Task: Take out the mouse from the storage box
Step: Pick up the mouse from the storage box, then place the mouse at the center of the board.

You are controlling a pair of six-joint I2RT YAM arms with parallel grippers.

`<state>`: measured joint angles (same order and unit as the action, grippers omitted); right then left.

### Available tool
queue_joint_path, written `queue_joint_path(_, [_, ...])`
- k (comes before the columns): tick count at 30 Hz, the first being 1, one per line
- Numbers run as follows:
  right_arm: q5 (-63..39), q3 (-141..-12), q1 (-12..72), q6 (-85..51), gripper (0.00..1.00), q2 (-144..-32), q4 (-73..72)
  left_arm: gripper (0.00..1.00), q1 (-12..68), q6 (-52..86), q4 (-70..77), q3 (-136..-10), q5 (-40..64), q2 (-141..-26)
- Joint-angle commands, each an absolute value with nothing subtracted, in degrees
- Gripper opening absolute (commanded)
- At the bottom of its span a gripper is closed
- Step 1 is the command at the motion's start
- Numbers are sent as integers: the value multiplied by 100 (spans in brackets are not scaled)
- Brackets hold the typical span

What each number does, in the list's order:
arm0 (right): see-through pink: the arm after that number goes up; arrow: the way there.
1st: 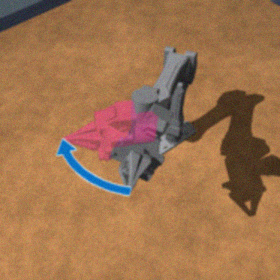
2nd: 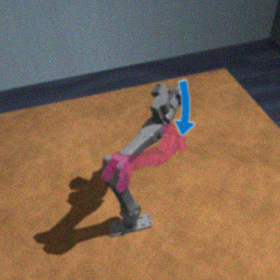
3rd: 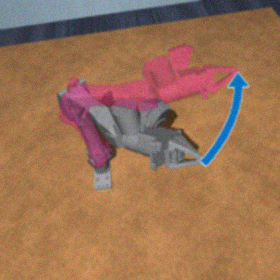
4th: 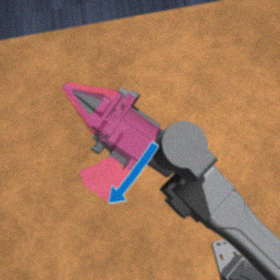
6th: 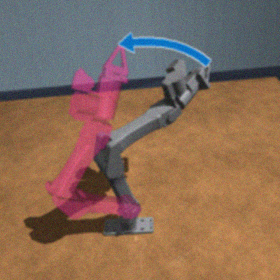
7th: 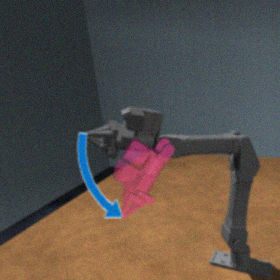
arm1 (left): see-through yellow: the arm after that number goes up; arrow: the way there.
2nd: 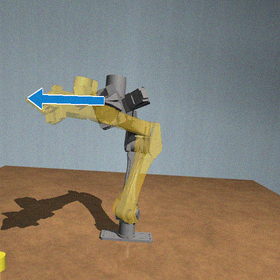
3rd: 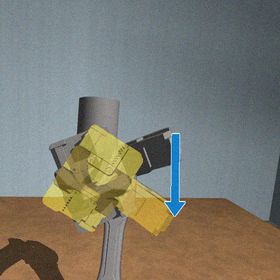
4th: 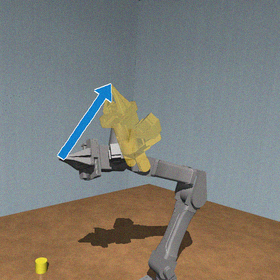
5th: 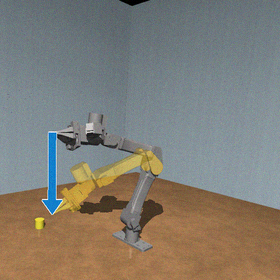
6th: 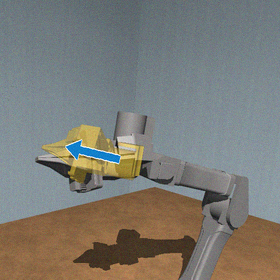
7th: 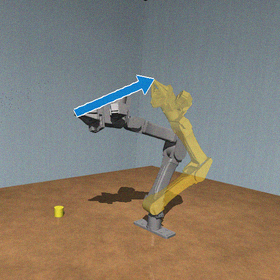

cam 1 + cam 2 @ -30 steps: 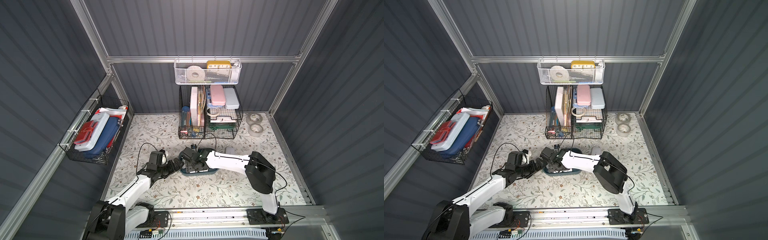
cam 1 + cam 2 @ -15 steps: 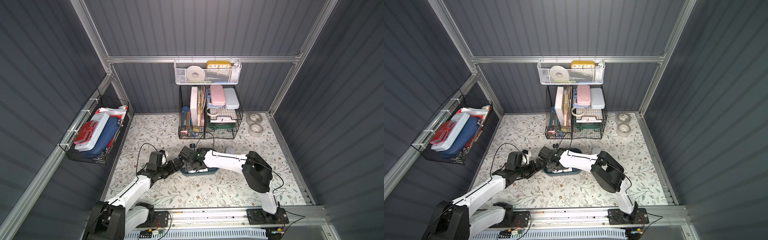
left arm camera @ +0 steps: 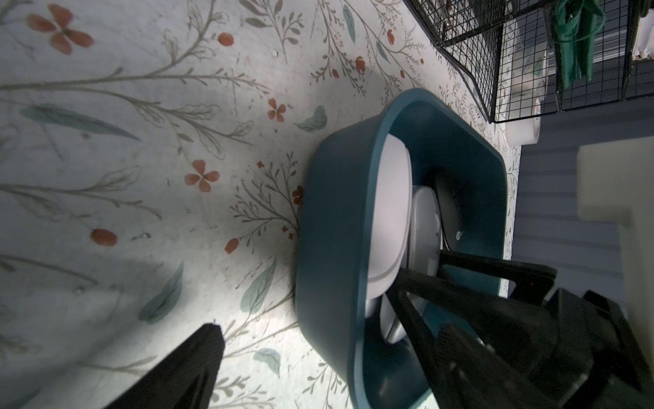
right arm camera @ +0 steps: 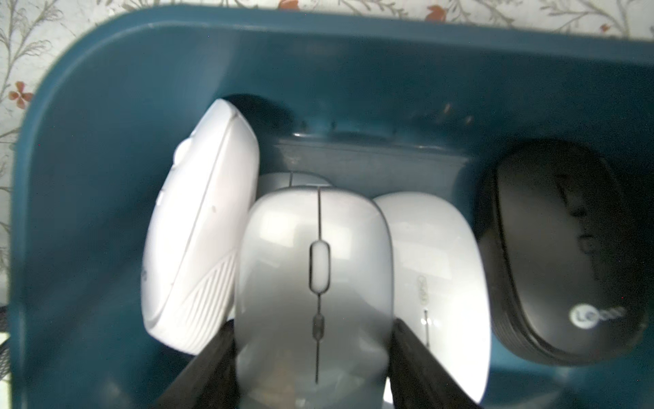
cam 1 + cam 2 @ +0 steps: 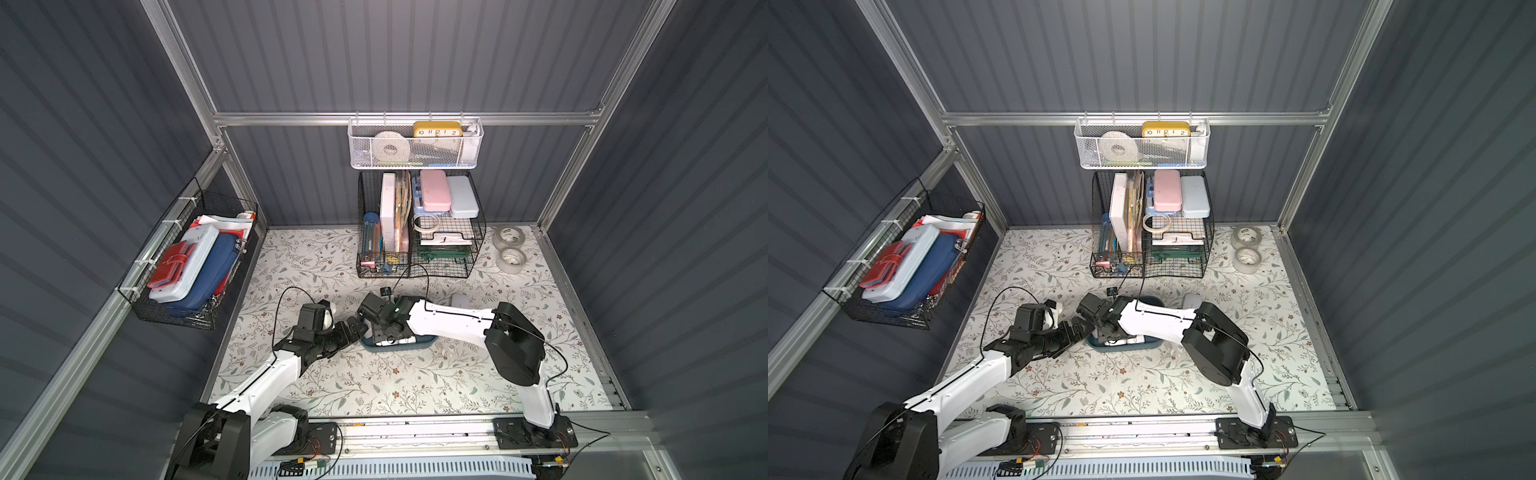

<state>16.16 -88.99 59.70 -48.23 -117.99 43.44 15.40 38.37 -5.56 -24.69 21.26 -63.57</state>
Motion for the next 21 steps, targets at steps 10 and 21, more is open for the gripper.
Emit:
queue_joint_path(10, [2044,-8738,5827,-4704,65,-10741,4613,99,1573,3839,-510,-2558,2233,-6469])
queue_joint_path(21, [1914,-7629,4821,-4466,65,-9110,4690,99,1622,3612,-809,-2820,2098,-6457])
